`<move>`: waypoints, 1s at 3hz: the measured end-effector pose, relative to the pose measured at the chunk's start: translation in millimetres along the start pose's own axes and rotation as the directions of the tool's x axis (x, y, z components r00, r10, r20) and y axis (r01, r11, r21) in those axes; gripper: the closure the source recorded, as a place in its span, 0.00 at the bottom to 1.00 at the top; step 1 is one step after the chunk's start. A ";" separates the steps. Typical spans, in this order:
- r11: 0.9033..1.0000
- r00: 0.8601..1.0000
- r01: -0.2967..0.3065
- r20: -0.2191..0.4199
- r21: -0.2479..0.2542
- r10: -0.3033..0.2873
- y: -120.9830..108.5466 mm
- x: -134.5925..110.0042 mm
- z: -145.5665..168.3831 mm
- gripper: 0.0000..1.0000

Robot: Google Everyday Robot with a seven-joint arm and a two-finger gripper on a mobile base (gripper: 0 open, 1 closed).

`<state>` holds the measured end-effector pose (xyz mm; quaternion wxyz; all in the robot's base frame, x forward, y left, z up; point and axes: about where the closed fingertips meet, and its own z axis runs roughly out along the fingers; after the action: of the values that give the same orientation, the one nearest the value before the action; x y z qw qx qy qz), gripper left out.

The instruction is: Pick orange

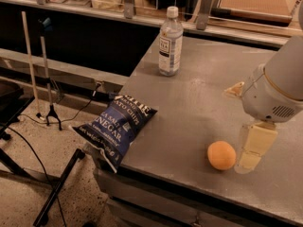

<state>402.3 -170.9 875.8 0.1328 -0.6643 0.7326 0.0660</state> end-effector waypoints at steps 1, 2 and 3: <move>1.000 1.000 -0.004 0.011 -0.018 0.004 5.6 6.2 18.0 0.00; 1.000 1.000 0.004 0.021 -0.030 -0.003 10.0 5.9 25.8 0.00; 0.998 0.999 0.027 0.035 -0.048 -0.026 19.0 2.0 29.3 0.00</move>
Offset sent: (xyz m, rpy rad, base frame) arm -0.0107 0.0055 -0.0404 0.0387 0.0462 0.0287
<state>386.5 -162.7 845.7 0.1300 -0.6757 0.7196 0.0933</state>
